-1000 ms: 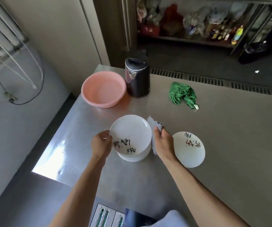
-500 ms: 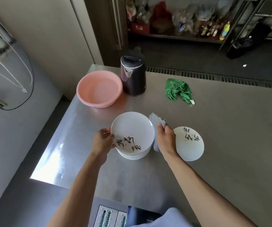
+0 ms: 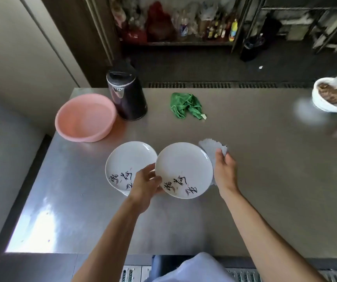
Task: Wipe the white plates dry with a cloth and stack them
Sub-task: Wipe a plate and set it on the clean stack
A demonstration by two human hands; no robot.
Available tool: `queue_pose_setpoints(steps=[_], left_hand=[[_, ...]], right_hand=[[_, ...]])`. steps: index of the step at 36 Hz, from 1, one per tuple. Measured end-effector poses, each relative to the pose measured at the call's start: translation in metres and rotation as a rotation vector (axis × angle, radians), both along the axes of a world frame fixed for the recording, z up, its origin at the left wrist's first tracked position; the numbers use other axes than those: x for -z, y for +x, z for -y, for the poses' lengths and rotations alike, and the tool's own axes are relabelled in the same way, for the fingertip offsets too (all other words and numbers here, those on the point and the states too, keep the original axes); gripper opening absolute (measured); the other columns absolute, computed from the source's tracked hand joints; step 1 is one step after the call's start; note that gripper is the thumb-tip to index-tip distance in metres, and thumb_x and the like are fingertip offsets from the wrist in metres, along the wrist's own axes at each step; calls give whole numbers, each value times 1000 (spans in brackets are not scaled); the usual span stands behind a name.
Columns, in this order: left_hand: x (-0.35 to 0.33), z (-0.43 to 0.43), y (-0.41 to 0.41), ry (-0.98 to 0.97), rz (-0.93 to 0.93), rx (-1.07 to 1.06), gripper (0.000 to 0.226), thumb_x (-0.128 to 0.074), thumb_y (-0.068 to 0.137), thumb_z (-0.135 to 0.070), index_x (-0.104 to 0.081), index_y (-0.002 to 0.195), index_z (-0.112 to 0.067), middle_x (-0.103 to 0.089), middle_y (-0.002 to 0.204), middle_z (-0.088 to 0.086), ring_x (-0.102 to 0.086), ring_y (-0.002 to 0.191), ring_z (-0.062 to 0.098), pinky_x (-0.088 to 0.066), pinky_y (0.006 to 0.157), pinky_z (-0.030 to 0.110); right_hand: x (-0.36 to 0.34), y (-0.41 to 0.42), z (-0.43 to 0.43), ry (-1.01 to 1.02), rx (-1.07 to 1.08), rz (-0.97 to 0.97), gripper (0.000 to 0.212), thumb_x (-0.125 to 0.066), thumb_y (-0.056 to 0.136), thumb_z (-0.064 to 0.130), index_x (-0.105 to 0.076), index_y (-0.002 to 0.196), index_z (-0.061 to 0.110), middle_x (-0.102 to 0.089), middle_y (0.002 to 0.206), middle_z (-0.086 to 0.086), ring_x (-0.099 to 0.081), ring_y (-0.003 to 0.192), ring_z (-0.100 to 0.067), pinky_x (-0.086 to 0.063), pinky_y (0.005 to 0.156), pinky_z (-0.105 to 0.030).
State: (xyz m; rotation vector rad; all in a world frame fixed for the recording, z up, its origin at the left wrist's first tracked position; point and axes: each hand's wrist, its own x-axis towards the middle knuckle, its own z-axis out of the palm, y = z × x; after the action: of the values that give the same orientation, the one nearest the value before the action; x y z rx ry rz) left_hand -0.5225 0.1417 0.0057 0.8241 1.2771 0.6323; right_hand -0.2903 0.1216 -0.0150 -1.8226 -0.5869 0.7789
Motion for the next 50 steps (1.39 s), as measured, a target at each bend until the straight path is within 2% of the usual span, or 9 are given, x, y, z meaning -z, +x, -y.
queue_pose_setpoints(steps=[10, 15, 19, 24, 28, 32, 38, 42, 50], left_hand=[[41, 57, 48, -192, 12, 133, 50, -44, 89, 19, -60, 129, -8, -69, 122, 21, -71, 103, 37, -63, 75, 47], [62, 77, 45, -283, -46, 148, 55, -42, 88, 20, -55, 137, -4, -65, 123, 29, -69, 104, 44, -62, 82, 54], [75, 88, 40, -327, -88, 139, 55, -42, 90, 20, -51, 139, -3, -63, 125, 32, -65, 111, 51, -56, 92, 63], [87, 95, 40, -365, -122, 104, 57, -40, 90, 21, -47, 141, -3, -61, 127, 32, -62, 115, 52, -51, 96, 67], [94, 99, 40, -393, -106, 53, 57, -39, 90, 22, -48, 141, -2, -60, 126, 35, -60, 116, 55, -51, 97, 67], [96, 102, 41, -408, -49, 6, 57, -37, 89, 23, -51, 138, -2, -64, 115, 30, -64, 104, 48, -51, 95, 65], [96, 107, 43, -397, 11, -33, 54, -40, 90, 26, -58, 133, -2, -72, 102, 20, -72, 84, 30, -62, 67, 42], [102, 106, 39, -377, 3, -54, 58, -35, 88, 27, -58, 132, -2, -70, 108, 22, -71, 93, 38, -62, 77, 51], [109, 108, 41, -348, -8, -28, 69, -29, 89, 25, -57, 135, -17, -68, 119, 24, -68, 106, 42, -62, 82, 52]], right_hand=[[53, 53, 87, -107, 61, -34, 28, -49, 101, 36, -63, 82, 21, -68, 73, 23, -58, 65, 7, -44, 59, -6], [69, 60, 110, -124, 60, -8, 24, -49, 101, 33, -65, 85, 23, -72, 88, 6, -63, 79, -2, -49, 77, -22], [65, 47, 126, -61, -76, 119, 20, -46, 99, 39, -66, 95, 38, -71, 99, 26, -63, 92, 10, -42, 77, -3], [79, 22, 139, -153, -330, 287, 21, -42, 98, 42, -55, 90, 27, -63, 73, 4, -57, 61, -12, -41, 56, -18], [103, -1, 144, -260, -695, 486, 33, -43, 103, 31, -60, 125, 13, -65, 124, -11, -63, 113, -26, -48, 91, -28], [126, -20, 138, -332, -970, 721, 51, -33, 106, 31, -38, 151, 7, -29, 161, -12, -20, 152, -24, 7, 119, -26], [125, -37, 140, -129, -1302, 918, 48, -41, 103, 23, -47, 145, 1, -36, 156, -19, -25, 149, -37, -11, 122, -52], [122, -16, 156, -89, -1314, 962, 49, -33, 104, 33, -54, 143, 13, -36, 158, -10, -24, 150, -24, -17, 123, -44], [121, -23, 120, -333, -1215, 936, 56, -29, 107, 27, -21, 155, 0, -10, 165, -18, 13, 151, -27, 40, 102, -26]])
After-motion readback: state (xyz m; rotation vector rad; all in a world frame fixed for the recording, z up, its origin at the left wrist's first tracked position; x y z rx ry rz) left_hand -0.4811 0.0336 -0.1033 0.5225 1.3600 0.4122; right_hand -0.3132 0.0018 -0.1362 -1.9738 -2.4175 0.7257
